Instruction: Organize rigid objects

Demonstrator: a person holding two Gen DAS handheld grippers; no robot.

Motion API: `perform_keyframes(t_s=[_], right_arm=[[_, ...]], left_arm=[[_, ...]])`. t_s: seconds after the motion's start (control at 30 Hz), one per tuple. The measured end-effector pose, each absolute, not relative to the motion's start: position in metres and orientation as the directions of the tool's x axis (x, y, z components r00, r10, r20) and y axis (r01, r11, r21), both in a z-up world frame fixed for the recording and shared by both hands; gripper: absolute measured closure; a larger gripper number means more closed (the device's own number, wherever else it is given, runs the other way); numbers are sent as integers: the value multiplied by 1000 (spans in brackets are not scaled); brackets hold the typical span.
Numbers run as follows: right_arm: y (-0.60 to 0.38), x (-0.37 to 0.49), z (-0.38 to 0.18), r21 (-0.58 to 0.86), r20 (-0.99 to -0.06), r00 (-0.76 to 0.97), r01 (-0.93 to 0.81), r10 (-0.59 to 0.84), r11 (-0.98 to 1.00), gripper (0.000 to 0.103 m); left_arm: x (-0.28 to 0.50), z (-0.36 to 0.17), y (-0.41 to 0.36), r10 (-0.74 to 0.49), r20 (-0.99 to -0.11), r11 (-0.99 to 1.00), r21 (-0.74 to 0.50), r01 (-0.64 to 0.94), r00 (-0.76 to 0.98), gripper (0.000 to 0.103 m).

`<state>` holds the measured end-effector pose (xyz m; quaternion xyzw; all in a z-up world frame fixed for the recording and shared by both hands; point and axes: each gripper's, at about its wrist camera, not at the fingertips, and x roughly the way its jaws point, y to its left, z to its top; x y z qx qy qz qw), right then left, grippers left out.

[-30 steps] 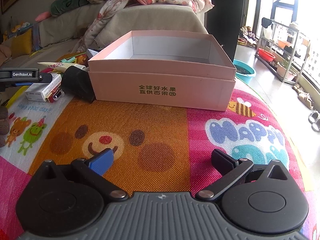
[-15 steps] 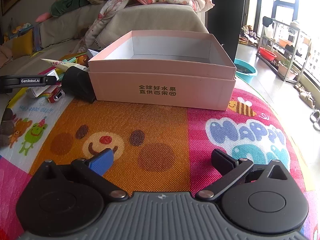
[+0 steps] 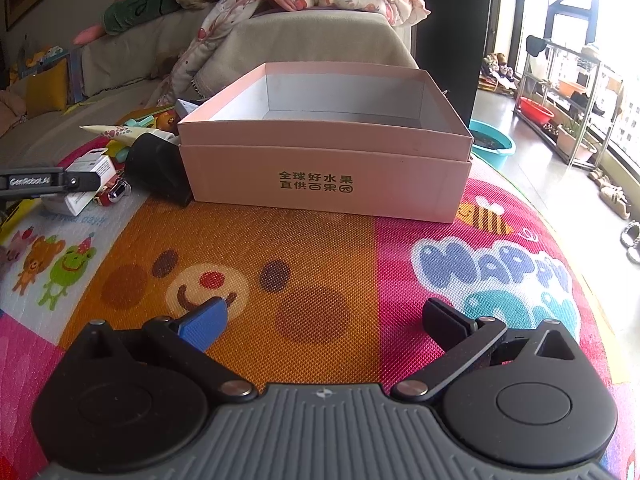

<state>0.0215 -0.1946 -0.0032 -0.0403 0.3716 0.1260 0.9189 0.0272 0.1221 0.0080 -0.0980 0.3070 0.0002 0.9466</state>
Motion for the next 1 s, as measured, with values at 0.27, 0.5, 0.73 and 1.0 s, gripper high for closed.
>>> perform_keyframes(t_s=[0.27, 0.5, 0.73, 1.0], right_arm=[[-153, 55, 67, 47, -633, 699, -395, 333, 918, 13], [-43, 184, 121, 25, -689, 622, -491, 370, 871, 35], [48, 276, 65, -41, -807, 531, -489, 260, 871, 53], [69, 293, 24, -263, -820, 566, -496, 79, 827, 79]], left_arm=[[0, 6, 111, -145, -563, 971, -239, 8, 814, 29], [-3, 2, 122, -189, -529, 948, -319, 12, 827, 29], [-5, 0, 128, -203, -500, 929, -370, 4, 842, 29], [-3, -2, 134, -227, -490, 909, -418, 2, 842, 29]])
